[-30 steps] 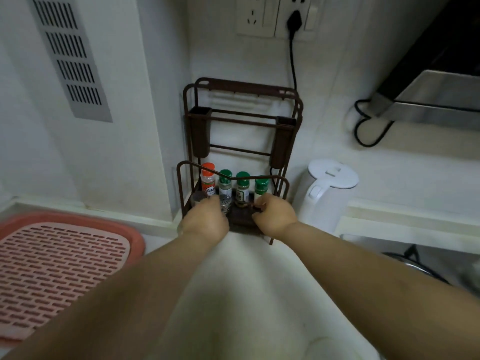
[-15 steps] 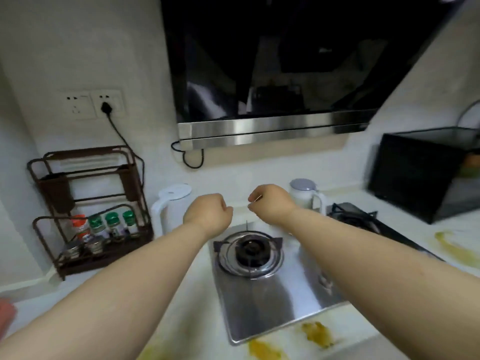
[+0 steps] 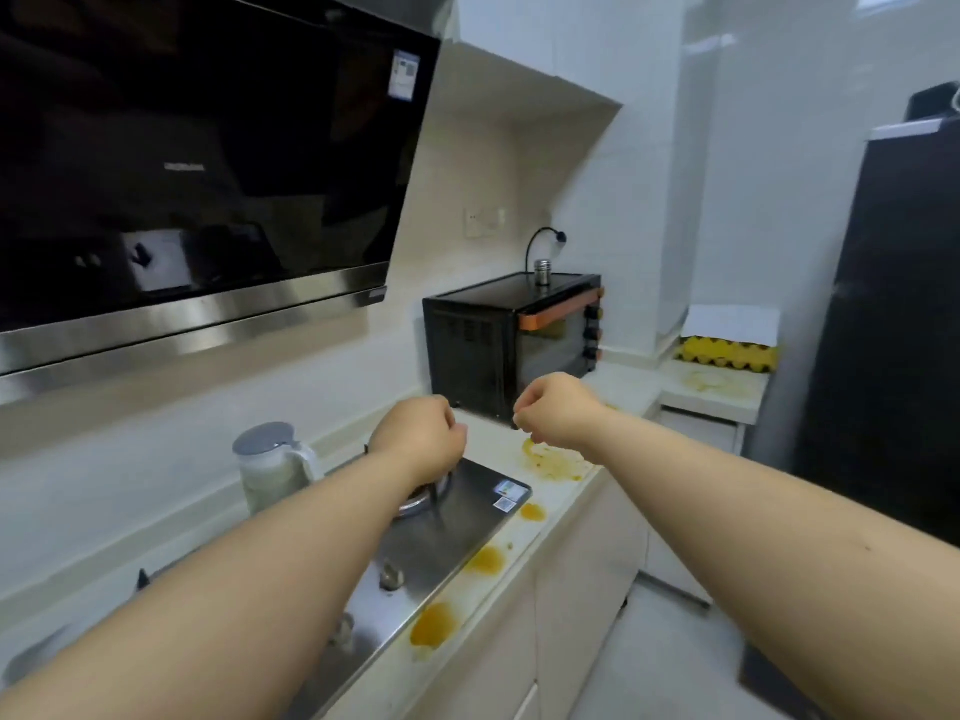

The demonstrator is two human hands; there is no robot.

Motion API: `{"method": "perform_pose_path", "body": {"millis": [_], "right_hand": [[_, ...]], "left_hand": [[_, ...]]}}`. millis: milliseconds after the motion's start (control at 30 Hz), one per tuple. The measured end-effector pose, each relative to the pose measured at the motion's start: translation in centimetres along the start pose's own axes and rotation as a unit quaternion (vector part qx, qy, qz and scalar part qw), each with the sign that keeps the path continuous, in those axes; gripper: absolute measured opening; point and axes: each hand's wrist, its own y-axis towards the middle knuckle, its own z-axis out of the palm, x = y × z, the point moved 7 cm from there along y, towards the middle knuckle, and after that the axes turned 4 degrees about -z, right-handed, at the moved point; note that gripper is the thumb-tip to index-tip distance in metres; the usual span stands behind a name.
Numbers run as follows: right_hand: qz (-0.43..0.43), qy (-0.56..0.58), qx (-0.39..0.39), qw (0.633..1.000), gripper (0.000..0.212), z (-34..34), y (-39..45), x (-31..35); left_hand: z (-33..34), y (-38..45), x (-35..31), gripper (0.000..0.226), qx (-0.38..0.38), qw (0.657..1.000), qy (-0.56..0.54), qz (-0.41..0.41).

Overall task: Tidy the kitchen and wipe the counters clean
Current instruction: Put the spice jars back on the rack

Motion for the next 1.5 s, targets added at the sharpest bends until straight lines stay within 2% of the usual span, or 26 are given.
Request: {"method": "perform_pose_path", "body": {"millis": [233,333,567,800,1033,1167,1267,1433,1500], "right_hand": [[0.061,0.01,-0.047,0.997,0.011,-5.0,4.8,-5.4],[0.09,0.0,-0.064,0.994,0.016,-6.6,7.3,-7.6],[0.114,0.008,-0.082,0.99,0.012,-9.6,13.9,-12.1],[0.096,0.015,-0.062,0.993,0.013,-14.6,23.8,-18.7],[0.056,0.038,-0.012,0.998,0.025,-19.9,35.4,-24.5],[0.044,0.058,0.012,0.997,0.002,-20.3,42.0,-26.5],[0.024,0.052,0.027,0.998,0.015,-19.4,47.9,-27.7],[-0.011,0.02,0.027,0.999,0.049,-18.2,55.9,-28.1],[-0.024,0.005,0.028,0.999,0.054,-18.1,59.8,-28.1]], "left_hand": [[4.1,8.7,-6.1,0.018,0.028,0.997,-0.044,0.059],[5.8,12.2,-8.1,0.02,0.049,0.994,-0.056,0.083],[8.7,20.5,-12.2,0.017,0.055,0.99,-0.08,0.098],[12.2,29.9,-18.2,0.016,0.029,0.995,-0.059,0.079],[15.0,39.5,-23.5,0.036,0.034,0.999,-0.035,0.009],[17.0,44.0,-24.9,0.037,0.037,0.998,-0.035,-0.021],[18.5,48.7,-24.8,0.044,0.021,0.997,-0.045,-0.052],[20.5,56.4,-23.6,0.073,0.019,0.989,-0.098,-0.111],[21.3,60.0,-23.4,0.077,0.022,0.985,-0.116,-0.127]]}}
